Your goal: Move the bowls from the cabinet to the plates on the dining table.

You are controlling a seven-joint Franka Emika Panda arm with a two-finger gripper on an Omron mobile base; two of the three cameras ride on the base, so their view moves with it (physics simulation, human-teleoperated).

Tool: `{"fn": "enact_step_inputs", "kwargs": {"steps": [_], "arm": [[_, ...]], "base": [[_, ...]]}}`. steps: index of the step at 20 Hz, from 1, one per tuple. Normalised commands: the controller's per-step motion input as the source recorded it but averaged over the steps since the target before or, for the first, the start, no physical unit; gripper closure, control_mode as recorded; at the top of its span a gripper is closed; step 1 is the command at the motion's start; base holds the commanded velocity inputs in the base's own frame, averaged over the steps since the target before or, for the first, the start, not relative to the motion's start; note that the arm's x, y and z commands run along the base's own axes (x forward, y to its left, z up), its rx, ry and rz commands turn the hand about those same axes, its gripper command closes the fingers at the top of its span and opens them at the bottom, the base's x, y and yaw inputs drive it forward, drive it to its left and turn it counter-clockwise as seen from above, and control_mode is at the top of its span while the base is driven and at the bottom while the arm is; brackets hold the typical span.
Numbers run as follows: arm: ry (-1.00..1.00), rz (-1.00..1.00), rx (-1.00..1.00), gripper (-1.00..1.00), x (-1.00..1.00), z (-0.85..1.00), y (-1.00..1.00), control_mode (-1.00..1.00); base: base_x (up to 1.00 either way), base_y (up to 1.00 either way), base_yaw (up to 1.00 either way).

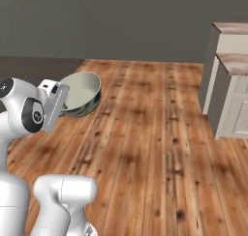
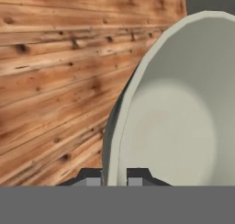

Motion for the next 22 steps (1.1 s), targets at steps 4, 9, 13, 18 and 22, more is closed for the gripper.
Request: {"fn": "enact_step_inputs", "kwargs": {"steps": [4, 9, 13, 18, 22], "arm": [[0.0, 0.0, 0.0, 1.0, 0.0, 0.0, 0.0, 1.0], [0.0, 0.0, 0.0, 1.0, 0.0, 0.0, 0.0, 1.0], [0.0, 0.0, 0.0, 1.0, 0.0, 0.0, 0.0, 1.0], [0.0, 0.0, 0.0, 1.0, 0.0, 0.0, 0.0, 1.0], [0.0, 0.0, 0.0, 1.0, 0.0, 0.0, 0.0, 1.0]], "base": [[1.0, 0.46, -0.17], [1.0, 0.44, -0.19], [0.92, 0.42, -0.2], [0.84, 0.46, -0.2], [0.86, 0.49, -0.21]]}}
